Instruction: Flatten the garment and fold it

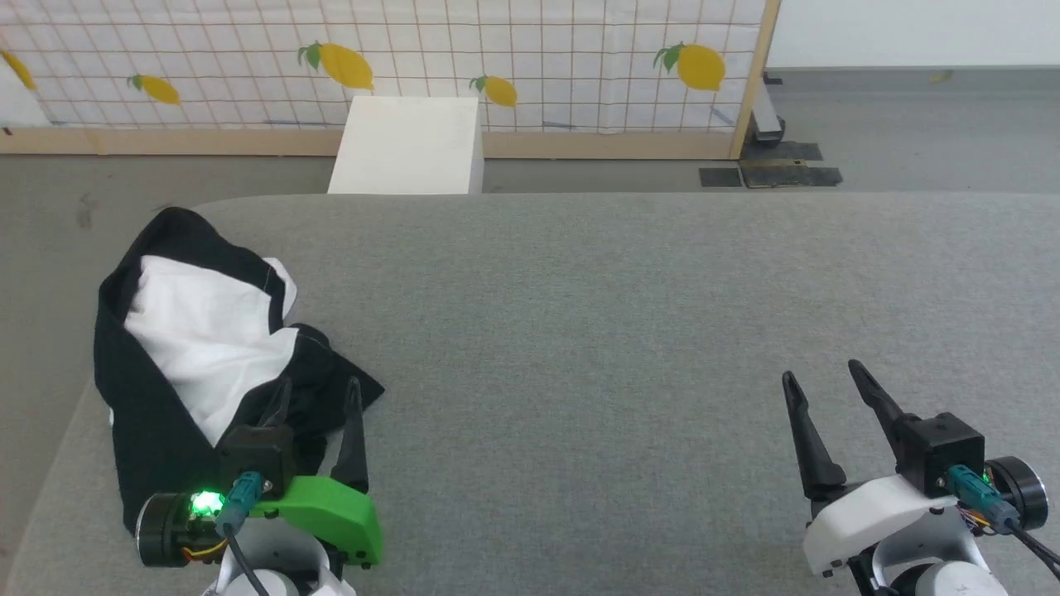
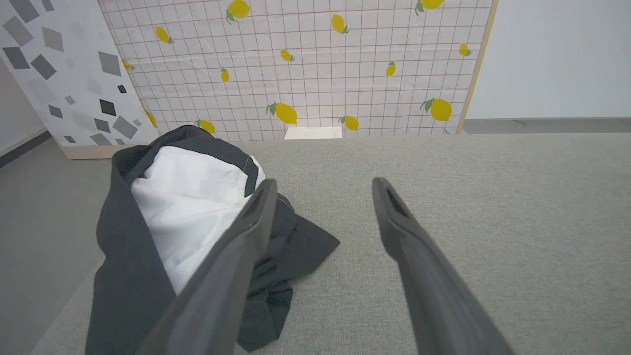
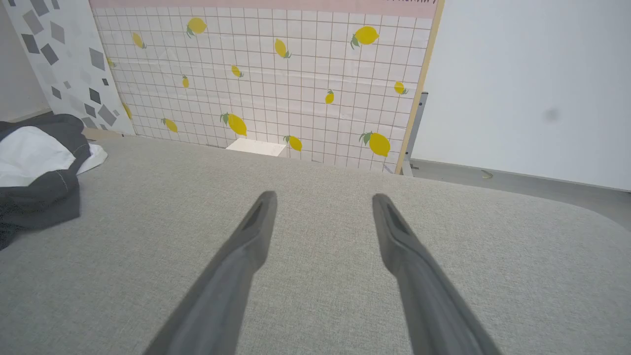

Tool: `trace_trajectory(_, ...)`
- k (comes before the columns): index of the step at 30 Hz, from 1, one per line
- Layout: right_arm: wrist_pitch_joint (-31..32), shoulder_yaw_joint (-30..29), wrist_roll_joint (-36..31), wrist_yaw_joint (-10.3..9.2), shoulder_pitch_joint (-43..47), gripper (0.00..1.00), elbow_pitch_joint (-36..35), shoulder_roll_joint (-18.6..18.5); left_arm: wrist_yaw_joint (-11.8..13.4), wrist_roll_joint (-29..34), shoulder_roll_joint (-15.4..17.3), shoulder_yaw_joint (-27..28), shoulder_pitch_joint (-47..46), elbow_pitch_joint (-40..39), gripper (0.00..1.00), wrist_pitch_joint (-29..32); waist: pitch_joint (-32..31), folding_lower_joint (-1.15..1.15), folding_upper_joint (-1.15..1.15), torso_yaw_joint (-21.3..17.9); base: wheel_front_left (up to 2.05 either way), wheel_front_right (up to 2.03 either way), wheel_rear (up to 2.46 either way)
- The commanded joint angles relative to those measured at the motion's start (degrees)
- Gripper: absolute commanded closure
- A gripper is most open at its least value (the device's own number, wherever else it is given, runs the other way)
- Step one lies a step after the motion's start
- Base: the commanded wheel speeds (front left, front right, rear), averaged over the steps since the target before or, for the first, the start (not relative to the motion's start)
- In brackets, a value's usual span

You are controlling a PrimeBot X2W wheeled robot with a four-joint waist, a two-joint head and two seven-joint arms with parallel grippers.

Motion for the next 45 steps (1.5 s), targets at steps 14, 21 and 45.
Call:
trace_trajectory(14, -1.63, 0.29, 0.46, -0.03, -0.64, 0.0, 0.82, 0.06, 1.03, -1.53, 0.59, -0.34, -1.07, 1.16, 0.0, -2.1, -0.02, 0.0, 0.0, 6.43, 0.0, 0.0, 0.0)
trace_trajectory(21, -2.2, 0.4, 0.54, -0.03, -1.01, 0.0, 1.08, 0.07, 1.44, -2.11, 0.68, -0.22, -1.14, 1.58, 0.0, -2.93, 0.1, 0.0, 0.0, 9.75, 0.0, 0.0, 0.0)
trace_trajectory(45, -4.1, 1.28, 1.28, -0.05, -1.53, 0.0, 2.2, 0.11, 3.05, -3.71, 0.97, 1.01, 0.81, 2.07, 0.0, -5.75, -0.19, 0.0, 0.0, 17.22, 0.0, 0.0, 0.0)
